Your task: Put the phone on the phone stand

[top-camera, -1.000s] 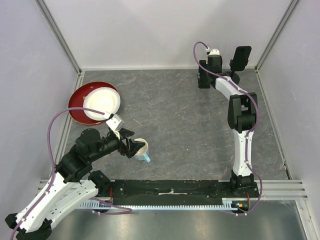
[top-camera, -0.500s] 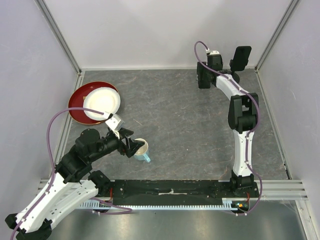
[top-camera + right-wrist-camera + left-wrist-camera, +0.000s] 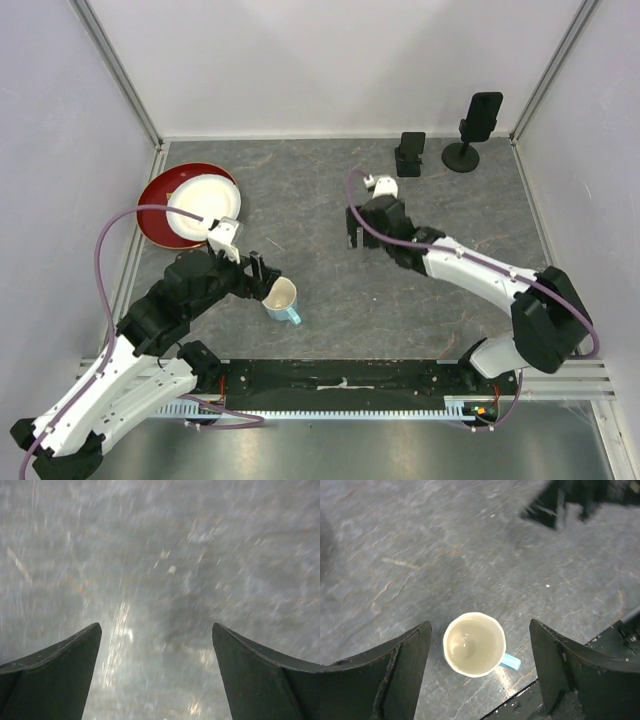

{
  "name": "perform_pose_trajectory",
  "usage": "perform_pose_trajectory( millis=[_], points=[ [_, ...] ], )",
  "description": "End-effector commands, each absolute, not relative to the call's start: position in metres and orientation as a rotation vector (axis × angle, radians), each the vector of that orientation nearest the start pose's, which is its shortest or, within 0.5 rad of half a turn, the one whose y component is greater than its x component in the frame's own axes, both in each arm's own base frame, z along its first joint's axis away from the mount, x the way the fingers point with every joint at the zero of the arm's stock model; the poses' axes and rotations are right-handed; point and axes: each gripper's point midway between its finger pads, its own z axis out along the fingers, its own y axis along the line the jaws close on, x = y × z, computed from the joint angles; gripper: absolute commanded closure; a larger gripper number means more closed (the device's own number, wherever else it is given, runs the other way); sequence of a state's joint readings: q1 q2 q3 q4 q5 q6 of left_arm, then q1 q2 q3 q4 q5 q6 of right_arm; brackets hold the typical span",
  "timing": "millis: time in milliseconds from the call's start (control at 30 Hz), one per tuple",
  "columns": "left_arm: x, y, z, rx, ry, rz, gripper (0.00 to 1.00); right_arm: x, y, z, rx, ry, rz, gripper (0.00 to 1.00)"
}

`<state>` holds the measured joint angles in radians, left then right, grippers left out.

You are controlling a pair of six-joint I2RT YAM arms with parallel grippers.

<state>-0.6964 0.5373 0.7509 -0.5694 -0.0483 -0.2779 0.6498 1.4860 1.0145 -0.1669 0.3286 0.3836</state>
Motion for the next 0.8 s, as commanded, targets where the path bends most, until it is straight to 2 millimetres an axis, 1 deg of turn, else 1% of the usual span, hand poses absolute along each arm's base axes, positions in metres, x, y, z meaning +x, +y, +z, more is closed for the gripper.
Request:
perform_pose_trajectory(
  millis=[0, 33, 67, 100, 133, 167, 200, 233, 267, 300, 333, 367, 400, 433, 467, 500, 533, 567, 600, 633, 667, 700, 733, 767],
  points=[
    [0.205, -0.134, 0.232, 0.074, 2.052, -0.452, 0.12, 0.318, 0.228, 0.125, -0.101, 2.197, 0.31, 0.02],
    [0.209, -0.134, 0.232, 0.046, 2.069, -0.437, 0.09, 0.312, 0.228, 0.13, -0.109, 2.185, 0.334, 0.02],
    [0.217, -0.136, 0.22, 0.001, 2.133, -0.393, 0.06, 0.304, 0.226, 0.124, -0.124, 2.197, 0.342, 0.02],
    [0.224, -0.133, 0.229, -0.049, 2.14, -0.365, 0.05, 0.3, 0.226, 0.124, -0.144, 2.198, 0.354, 0.02],
    [0.228, -0.125, 0.224, -0.093, 2.181, -0.297, 0.04, 0.298, 0.225, 0.131, -0.149, 2.178, 0.367, 0.02],
    [0.238, -0.116, 0.221, -0.16, 2.215, -0.247, 0.03, 0.294, 0.222, 0.129, -0.162, 2.179, 0.363, 0.02],
    [0.251, -0.116, 0.224, -0.198, 2.246, -0.219, 0.02, 0.294, 0.221, 0.131, -0.192, 2.167, 0.353, 0.02],
    [0.255, -0.108, 0.219, -0.241, 2.285, -0.179, 0.01, 0.293, 0.219, 0.134, -0.201, 2.155, 0.349, 0.02],
    [0.266, -0.092, 0.219, -0.352, 2.288, -0.15, 0.0, 0.293, 0.218, 0.136, -0.218, 2.148, 0.342, 0.02],
    [0.275, -0.087, 0.221, -0.417, 2.298, -0.161, 0.0, 0.292, 0.216, 0.136, -0.231, 2.147, 0.334, 0.02],
    [0.279, -0.079, 0.221, -0.486, 2.299, -0.172, 0.0, 0.292, 0.215, 0.141, -0.255, 2.132, 0.327, 0.02],
    [0.287, -0.053, 0.223, -0.661, 2.259, -0.177, 0.0, 0.291, 0.213, 0.142, -0.263, 2.13, 0.32, 0.02],
    [0.289, -0.041, 0.221, -0.75, 2.247, -0.199, 0.0, 0.29, 0.212, 0.144, -0.265, 2.123, 0.324, 0.02],
    [0.288, -0.036, 0.22, -0.83, 2.242, -0.265, 0.0, 0.289, 0.212, 0.151, -0.259, 2.105, 0.338, 0.02],
    [0.29, -0.005, 0.217, -1.029, 2.173, -0.26, 0.0, 0.285, 0.212, 0.15, -0.267, 2.108, 0.354, 0.02],
    [0.286, 0.005, 0.207, -1.13, 2.165, -0.255, 0.0, 0.283, 0.214, 0.152, -0.267, 2.101, 0.378, 0.02],
    [0.283, 0.02, 0.195, -1.257, 2.152, -0.208, 0.0, 0.28, 0.216, 0.158, -0.266, 2.083, 0.411, 0.02],
    [0.271, 0.038, 0.185, -1.427, 2.131, -0.167, 0.0, 0.277, 0.218, 0.157, -0.273, 2.078, 0.438, 0.02],
    [0.271, 0.044, 0.182, -1.474, 2.135, -0.175, 0.0, 0.275, 0.218, 0.16, -0.275, 2.068, 0.454, 0.02],
    [0.269, 0.051, 0.17, -1.534, 2.162, -0.136, 0.0, 0.273, 0.217, 0.157, -0.28, 2.07, 0.456, 0.02],
    [0.261, 0.06, 0.164, -1.626, 2.15, -0.099, 0.0, 0.272, 0.217, 0.157, -0.29, 2.07, 0.459, 0.02],
    [0.257, 0.065, 0.157, -1.678, 2.149, -0.075, 0.0, 0.271, 0.216, 0.159, -0.29, 2.063, 0.464, 0.02],
    [0.254, 0.069, 0.152, -1.726, 2.144, -0.067, 0.0, 0.269, 0.216, 0.156, -0.292, 2.068, 0.467, 0.02],
    [0.249, 0.077, 0.142, -1.824, 2.119, -0.054, 0.0, 0.267, 0.217, 0.156, -0.294, 2.067, 0.479, 0.02]
  ],
)
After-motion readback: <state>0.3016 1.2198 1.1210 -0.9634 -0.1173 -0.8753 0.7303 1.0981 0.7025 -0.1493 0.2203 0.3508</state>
